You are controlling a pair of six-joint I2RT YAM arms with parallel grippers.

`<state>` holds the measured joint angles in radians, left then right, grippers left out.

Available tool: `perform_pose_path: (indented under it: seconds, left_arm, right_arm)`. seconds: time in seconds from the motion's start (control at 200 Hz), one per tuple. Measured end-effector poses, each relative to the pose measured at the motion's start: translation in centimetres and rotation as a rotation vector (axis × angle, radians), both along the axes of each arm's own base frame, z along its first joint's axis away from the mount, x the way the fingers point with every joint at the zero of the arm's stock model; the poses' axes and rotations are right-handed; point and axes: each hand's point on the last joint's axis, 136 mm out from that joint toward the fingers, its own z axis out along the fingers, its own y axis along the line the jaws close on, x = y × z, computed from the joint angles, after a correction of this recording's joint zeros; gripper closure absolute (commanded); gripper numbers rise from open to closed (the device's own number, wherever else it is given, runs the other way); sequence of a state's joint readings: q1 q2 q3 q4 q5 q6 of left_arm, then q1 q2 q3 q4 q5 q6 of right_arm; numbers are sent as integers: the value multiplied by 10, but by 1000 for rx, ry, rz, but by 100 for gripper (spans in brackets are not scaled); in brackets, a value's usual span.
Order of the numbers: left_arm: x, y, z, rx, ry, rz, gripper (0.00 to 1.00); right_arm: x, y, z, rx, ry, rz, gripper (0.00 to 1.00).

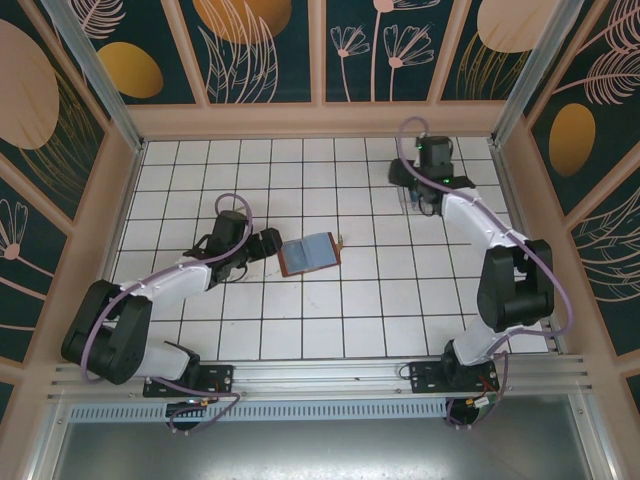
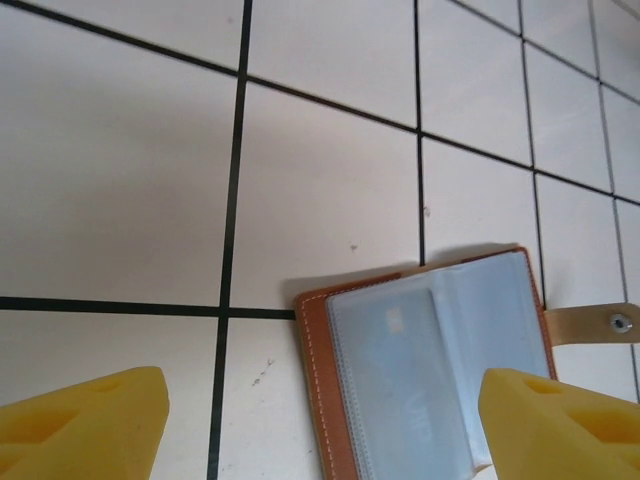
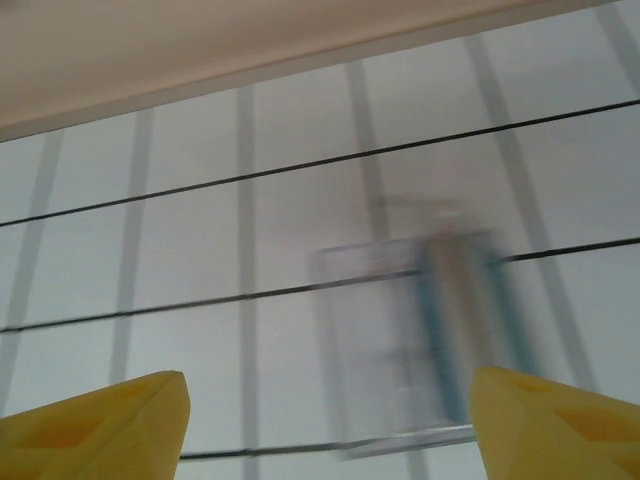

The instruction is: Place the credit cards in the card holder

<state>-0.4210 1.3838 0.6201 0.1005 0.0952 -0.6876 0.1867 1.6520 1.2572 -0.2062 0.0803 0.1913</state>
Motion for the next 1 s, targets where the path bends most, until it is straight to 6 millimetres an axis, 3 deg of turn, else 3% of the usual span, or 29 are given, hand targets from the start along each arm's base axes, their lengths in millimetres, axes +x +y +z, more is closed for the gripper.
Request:
perform_pose_path:
  seconds: [0.11, 0.31, 0.556, 0.776, 1.001]
  left_arm:
    - [-5, 2, -1, -2, -6, 1, 17]
    - [-14, 6, -13, 12, 22, -1, 16]
    - [-16, 7, -17, 19, 30, -5, 15]
    - [-16, 7, -17, 19, 30, -5, 15]
    - [-17, 7, -22, 25, 46, -6, 15]
  right_arm:
    - [16, -36, -10, -34, 36, -69, 23]
    - [25, -61, -49, -34, 163, -67, 29]
    - [24, -56, -81, -47, 271, -8, 27]
    - [25, -58, -94, -68, 309, -2, 27]
    - [26, -61, -95, -95, 306, -19, 27]
